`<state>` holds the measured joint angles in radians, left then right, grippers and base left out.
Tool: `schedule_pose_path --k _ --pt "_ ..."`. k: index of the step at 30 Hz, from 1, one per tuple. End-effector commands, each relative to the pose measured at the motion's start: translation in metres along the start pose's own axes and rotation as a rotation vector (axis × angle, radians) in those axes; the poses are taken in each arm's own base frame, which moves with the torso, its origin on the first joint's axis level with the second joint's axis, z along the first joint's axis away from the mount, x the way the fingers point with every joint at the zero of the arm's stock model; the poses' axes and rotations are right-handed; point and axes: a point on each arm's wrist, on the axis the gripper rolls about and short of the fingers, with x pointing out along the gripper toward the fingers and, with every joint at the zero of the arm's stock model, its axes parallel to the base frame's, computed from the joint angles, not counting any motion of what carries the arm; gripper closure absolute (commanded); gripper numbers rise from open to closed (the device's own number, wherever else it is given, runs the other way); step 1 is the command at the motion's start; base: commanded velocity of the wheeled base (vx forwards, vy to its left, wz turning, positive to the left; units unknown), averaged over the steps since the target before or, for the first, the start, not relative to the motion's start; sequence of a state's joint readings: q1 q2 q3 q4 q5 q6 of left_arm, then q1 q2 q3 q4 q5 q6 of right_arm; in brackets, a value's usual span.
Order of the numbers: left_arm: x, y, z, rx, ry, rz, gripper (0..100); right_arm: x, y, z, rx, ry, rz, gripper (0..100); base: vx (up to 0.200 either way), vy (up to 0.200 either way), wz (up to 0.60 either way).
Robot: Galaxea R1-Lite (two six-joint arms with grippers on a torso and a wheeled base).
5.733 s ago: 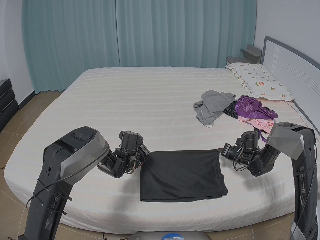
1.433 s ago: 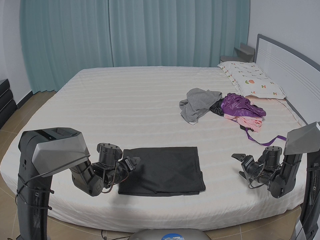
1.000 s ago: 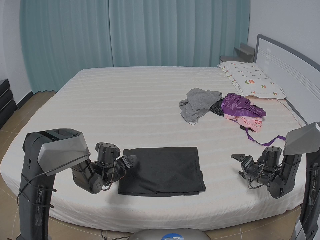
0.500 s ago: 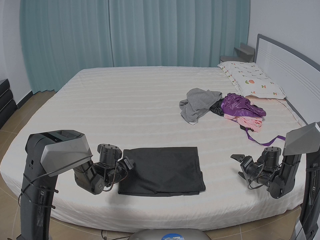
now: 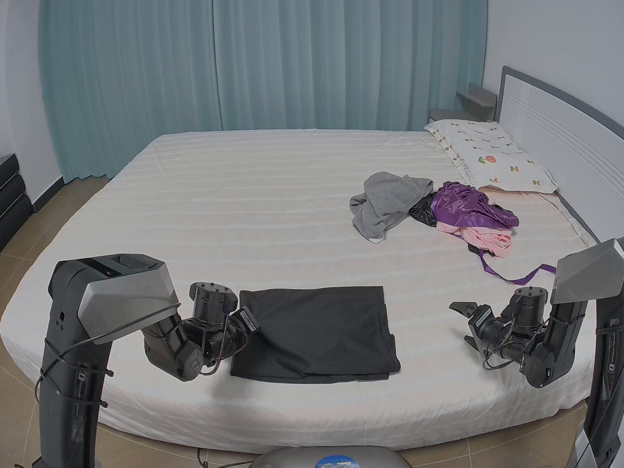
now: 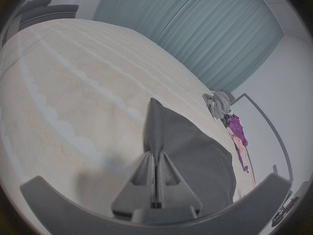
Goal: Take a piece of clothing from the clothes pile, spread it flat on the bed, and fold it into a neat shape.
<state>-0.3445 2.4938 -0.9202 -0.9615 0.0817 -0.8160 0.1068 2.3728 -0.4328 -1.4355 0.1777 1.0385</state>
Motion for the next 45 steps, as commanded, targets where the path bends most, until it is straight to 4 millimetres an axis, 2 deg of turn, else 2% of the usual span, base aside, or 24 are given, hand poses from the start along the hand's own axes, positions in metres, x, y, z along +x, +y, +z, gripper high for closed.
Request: schedule_pose_path --k 1,23,45 --pt "-0.002 0.0 0.003 -0.012 -0.005 -0.001 100 0.0 0.0 0.0 0.0 0.002 -0.001 0 0.0 0.0 0.0" --pt "-0.007 -0.002 0.008 -0.074 -0.023 -0.002 100 -0.001 -0.002 -0.002 -0.019 0.008 -0.01 0 0.0 0.0 0.0" --pt "-0.014 0.001 0.013 -0.12 -0.032 0.006 100 0.0 -0.001 -0.004 -0.022 0.013 -0.007 0 0.0 0.2 0.0"
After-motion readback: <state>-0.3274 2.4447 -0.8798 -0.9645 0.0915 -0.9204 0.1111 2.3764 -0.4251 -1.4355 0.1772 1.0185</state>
